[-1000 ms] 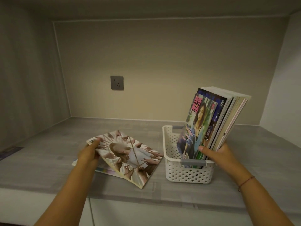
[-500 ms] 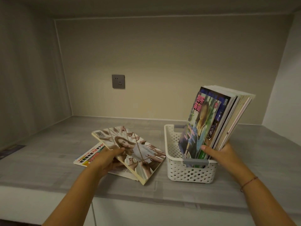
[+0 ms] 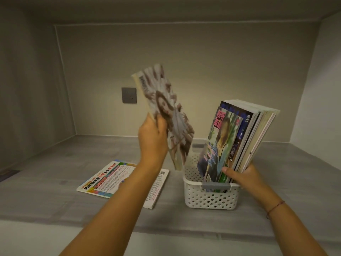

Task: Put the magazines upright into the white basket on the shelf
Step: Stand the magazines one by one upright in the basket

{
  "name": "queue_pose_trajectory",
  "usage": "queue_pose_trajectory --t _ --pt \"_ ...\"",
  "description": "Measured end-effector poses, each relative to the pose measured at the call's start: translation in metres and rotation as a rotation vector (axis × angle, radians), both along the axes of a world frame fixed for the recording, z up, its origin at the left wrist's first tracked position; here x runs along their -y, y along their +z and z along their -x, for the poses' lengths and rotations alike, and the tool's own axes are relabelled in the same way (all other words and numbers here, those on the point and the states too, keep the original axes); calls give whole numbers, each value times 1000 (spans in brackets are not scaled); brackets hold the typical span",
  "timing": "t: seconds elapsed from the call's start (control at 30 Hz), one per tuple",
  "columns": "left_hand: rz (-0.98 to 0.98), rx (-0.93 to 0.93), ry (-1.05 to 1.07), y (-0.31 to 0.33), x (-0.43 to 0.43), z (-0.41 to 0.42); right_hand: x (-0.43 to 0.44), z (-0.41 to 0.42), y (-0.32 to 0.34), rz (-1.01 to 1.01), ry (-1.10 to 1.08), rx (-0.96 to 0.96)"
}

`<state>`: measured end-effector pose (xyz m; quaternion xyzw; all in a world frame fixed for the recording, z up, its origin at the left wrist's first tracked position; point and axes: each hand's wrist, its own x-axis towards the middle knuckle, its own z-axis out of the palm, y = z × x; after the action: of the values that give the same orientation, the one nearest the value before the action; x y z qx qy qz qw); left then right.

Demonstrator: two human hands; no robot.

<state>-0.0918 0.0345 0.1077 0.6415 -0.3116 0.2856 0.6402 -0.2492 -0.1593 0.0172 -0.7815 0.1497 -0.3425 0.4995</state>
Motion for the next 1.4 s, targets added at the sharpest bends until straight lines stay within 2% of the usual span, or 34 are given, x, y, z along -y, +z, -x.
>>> queue_pose_trajectory --t 0.1,0.33,0.4,0.5,0.6,0.87,1.23,1.3,1.4 --pt "-91 44 -98 -6 29 19 2 -1 -1 -7 11 21" --pt "-430 100 -80 -40 69 40 4 1 0 27 54 31" --pt "-471 101 -109 -49 72 45 3 1 1 45 59 38" --pt "-500 75 -245 -51 73 51 0 2 3 56 52 44" --pt "-624 80 -382 -52 74 55 -1 3 5 60 85 59" --pt "-819 -118 -674 -60 61 46 -8 11 12 96 136 39" --pt "-815 -102 -629 -64 64 44 -4 7 5 33 116 48" --pt "-692 -53 -531 -66 54 40 -2 6 3 38 104 31" --pt "-369 -93 -201 -73 24 12 1 5 2 27 92 5"
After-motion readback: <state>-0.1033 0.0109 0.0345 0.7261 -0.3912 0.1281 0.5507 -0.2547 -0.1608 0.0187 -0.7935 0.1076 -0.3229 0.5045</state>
